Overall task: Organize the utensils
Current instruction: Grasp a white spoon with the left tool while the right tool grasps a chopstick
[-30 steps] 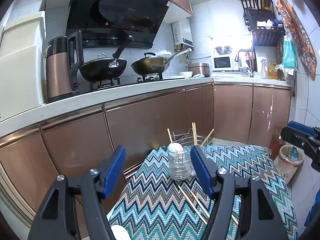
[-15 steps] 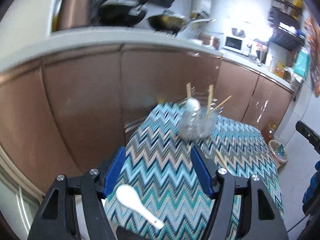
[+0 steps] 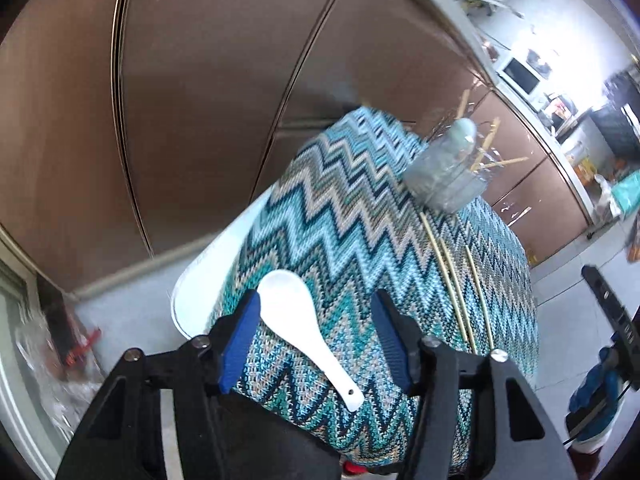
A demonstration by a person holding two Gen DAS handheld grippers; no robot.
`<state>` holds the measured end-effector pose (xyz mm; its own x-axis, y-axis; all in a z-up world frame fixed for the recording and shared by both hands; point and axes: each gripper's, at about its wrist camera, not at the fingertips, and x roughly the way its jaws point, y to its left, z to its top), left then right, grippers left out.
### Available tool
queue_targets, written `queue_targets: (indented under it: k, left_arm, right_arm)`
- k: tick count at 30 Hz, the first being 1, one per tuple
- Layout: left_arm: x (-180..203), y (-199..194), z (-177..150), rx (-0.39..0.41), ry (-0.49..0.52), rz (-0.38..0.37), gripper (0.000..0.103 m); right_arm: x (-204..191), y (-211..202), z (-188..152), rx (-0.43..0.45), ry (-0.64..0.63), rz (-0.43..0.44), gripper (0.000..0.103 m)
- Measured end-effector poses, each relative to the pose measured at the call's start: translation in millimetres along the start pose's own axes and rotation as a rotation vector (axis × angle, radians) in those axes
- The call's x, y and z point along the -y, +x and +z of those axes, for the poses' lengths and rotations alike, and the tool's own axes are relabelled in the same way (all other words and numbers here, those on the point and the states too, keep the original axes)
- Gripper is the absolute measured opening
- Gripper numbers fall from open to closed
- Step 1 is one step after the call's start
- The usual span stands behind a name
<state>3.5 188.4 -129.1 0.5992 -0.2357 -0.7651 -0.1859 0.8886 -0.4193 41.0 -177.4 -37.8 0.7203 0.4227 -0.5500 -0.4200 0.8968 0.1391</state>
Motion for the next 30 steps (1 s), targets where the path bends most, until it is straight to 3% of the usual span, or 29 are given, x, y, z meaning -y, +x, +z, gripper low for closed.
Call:
queue_targets:
  k: [6, 12, 21, 30]
  left_arm:
    - [-28, 26, 2, -0.07, -0.107, -0.059, 0.039]
    - [-39, 40, 2, -0.108, -0.154, -0.11, 0.028]
    - [-50, 57, 2, -0.147, -0.187, -0.146, 0.026]
    - [-39, 63, 7, -0.166, -0.116, -0.173, 0.026]
  right_arm:
    - [5, 28, -5, -0.085, 0.016, 0.021, 0.038]
    - [3, 56, -6, -0.151, 0.005, 0.033, 0.038]
    - [2, 93, -6, -0.239, -0.001, 0.054, 0.038]
    - [9, 134, -3, -0.359, 0.001, 0.073, 0.037]
